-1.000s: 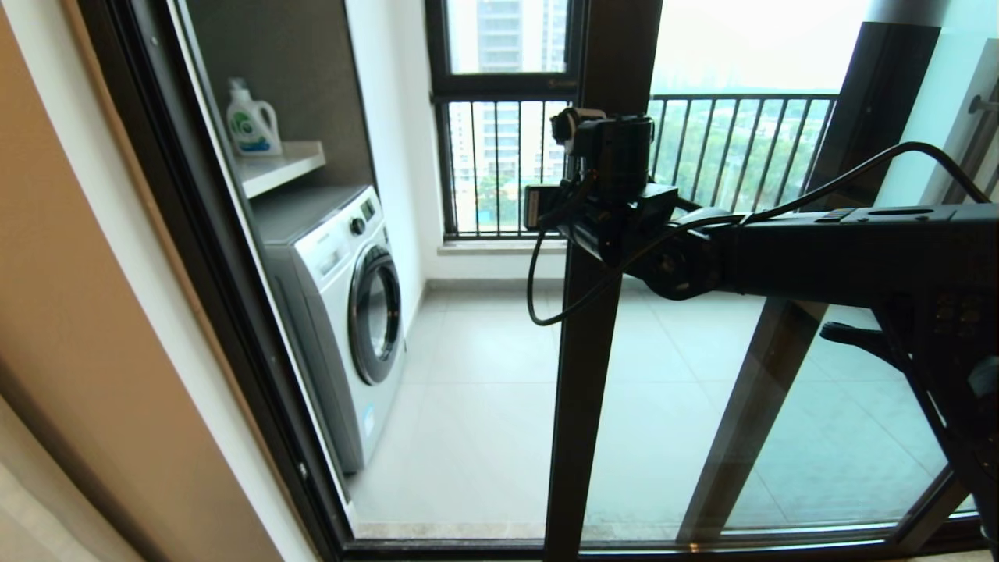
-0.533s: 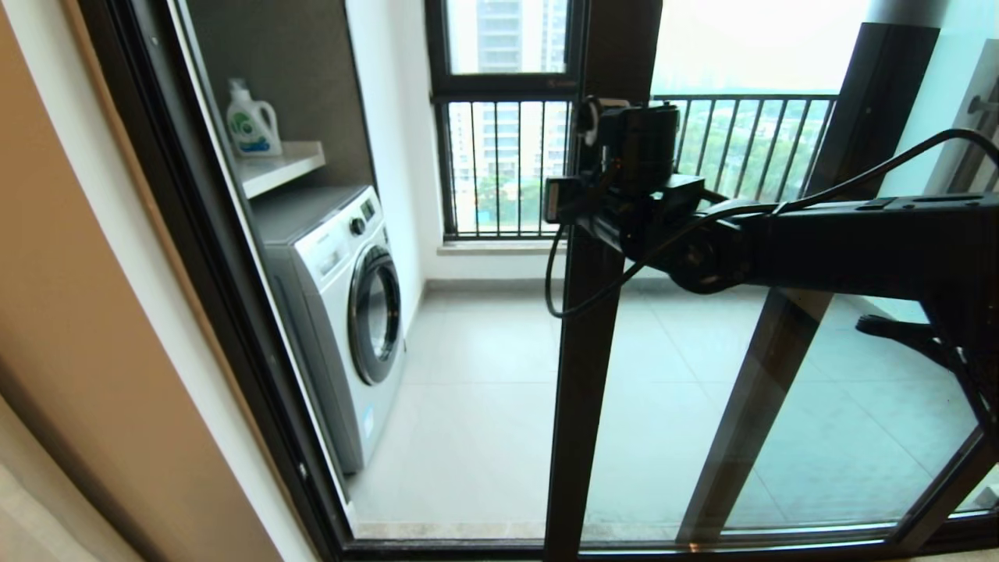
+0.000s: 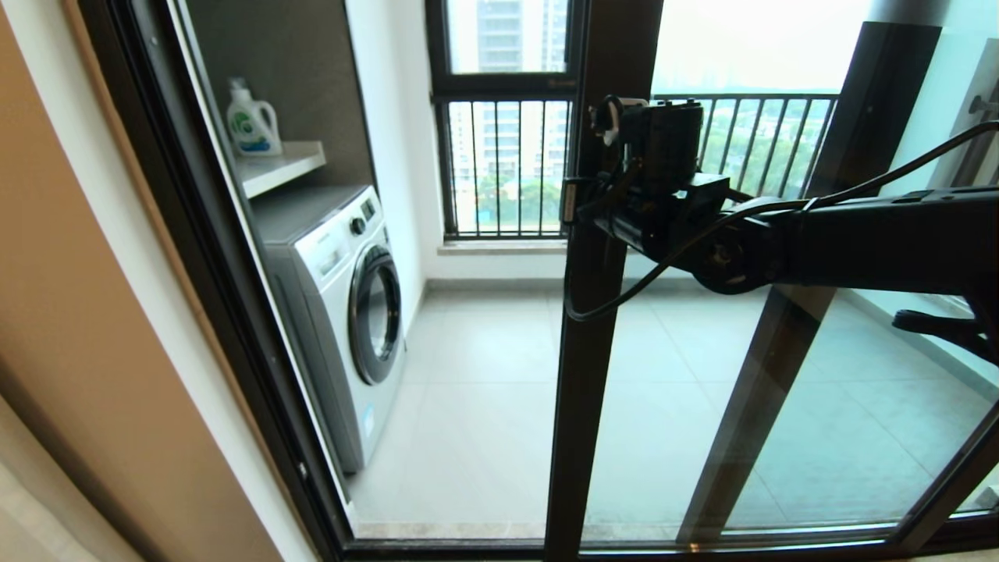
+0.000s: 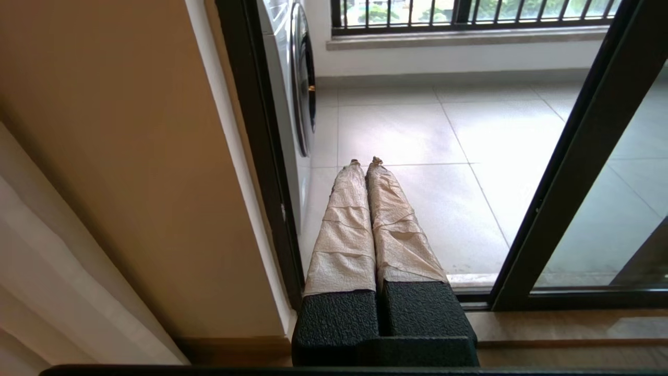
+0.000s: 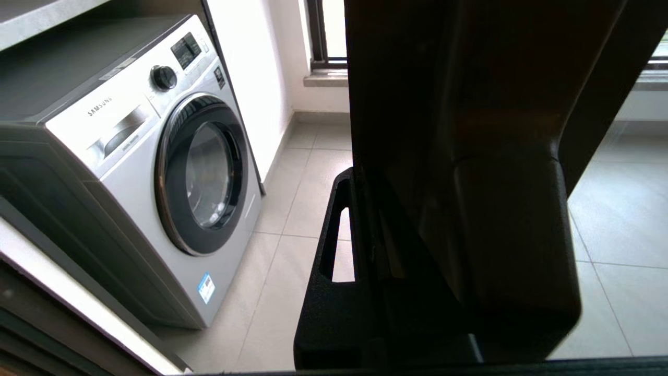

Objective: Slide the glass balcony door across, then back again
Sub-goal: Open the slid door

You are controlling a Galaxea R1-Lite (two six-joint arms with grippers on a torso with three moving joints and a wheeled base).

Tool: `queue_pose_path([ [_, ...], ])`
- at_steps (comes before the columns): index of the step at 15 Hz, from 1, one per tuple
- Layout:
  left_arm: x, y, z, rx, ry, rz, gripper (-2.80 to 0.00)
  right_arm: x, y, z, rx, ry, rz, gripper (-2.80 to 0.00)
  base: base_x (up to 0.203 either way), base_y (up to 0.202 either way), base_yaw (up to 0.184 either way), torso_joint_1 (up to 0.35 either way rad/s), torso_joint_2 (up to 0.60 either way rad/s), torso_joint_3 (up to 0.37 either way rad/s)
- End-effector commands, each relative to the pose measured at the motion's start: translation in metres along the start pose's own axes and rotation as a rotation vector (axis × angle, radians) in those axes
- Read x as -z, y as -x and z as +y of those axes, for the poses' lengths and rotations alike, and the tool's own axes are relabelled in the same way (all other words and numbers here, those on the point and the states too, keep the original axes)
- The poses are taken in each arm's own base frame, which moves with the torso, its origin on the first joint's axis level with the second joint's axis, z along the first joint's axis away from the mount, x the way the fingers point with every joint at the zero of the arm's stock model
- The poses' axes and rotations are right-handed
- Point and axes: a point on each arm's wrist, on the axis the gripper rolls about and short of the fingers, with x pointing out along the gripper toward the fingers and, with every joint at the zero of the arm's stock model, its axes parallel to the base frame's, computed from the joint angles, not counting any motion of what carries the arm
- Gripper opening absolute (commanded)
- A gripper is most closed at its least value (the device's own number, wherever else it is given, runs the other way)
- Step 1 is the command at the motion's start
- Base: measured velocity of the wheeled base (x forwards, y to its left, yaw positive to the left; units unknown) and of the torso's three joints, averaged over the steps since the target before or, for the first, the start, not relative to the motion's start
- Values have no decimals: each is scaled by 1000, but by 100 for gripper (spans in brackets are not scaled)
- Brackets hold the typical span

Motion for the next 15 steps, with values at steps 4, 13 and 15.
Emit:
queue_pose_path([
  [4,0,0,0,0,0,2,-280,2,6,-12,25,1,2,-280,0,0,0,0,0,0],
  [13,0,0,0,0,0,2,-280,-7,9,-34,70,-4,-14,-280,0,0,0,0,0,0],
  [15,0,0,0,-1,0,2,-280,-7,10,-38,77,0,-8,-280,0,0,0,0,0,0],
])
